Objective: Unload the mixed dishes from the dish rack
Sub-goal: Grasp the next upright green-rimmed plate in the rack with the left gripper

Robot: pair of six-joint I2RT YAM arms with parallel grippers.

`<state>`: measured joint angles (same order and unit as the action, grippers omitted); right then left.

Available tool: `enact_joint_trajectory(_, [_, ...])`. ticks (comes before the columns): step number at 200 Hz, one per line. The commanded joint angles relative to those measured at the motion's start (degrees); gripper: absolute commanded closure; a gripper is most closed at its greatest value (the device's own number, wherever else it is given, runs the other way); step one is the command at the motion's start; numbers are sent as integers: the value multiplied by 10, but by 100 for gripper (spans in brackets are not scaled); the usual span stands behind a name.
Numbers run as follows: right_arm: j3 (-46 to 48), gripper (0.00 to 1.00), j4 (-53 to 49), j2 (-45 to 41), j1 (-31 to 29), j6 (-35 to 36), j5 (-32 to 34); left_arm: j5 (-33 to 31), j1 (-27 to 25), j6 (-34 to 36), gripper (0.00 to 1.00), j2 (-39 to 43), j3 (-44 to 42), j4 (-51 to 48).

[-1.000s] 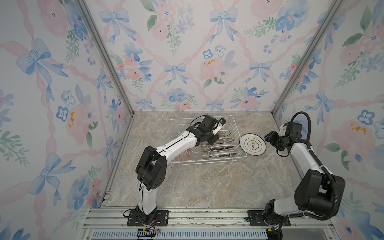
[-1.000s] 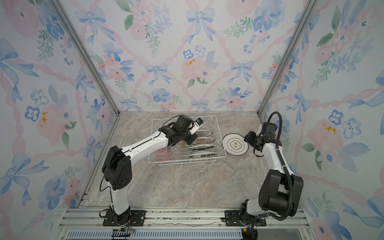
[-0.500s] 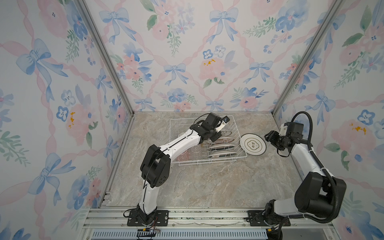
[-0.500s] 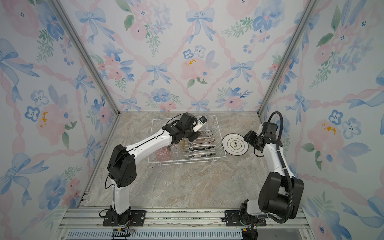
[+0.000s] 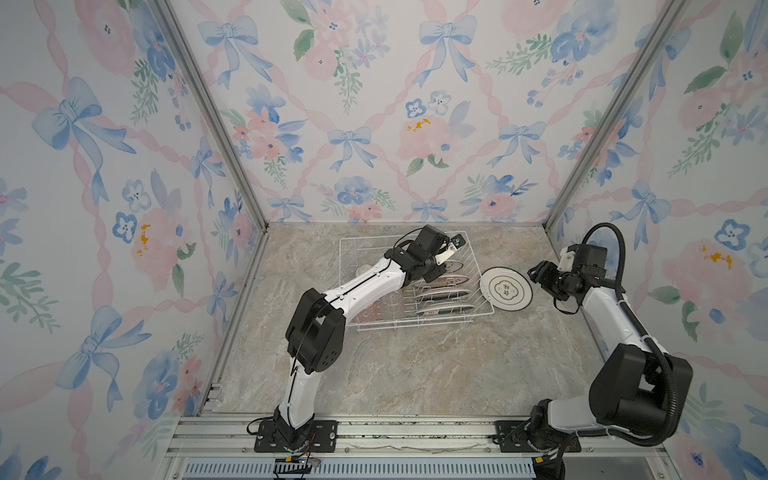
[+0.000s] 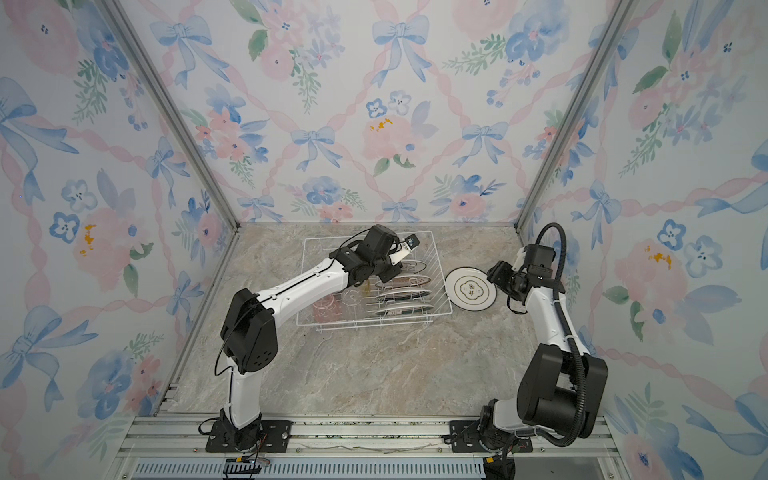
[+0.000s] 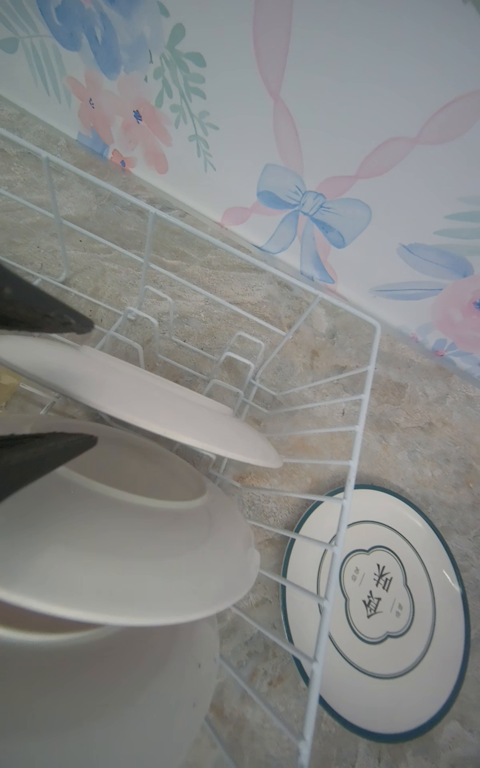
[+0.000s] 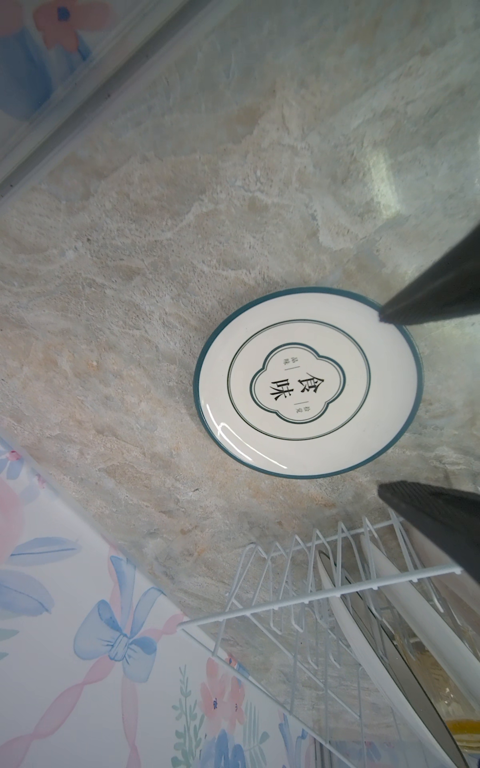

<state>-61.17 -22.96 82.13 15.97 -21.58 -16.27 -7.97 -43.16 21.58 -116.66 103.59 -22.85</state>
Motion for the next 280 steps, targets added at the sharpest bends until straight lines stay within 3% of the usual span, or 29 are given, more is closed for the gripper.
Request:
enact_joint_trajectory(1, [-6,37,-5,-16,2,1,-9,18,14,19,66,-25,30,-13])
enact_joint_trajectory(66, [1,37,4,-13,13,-4,-21,36,25,45,71,-52,48,-36])
enact_joint_trajectory(146, [-4,37,8,-5,13,-8,-29,41,36,66,97,-75,62,-41])
enact_joint_trajectory(280, [12,37,25,-16,9,-7,-49,-92,42,8,100,-62,136,-29])
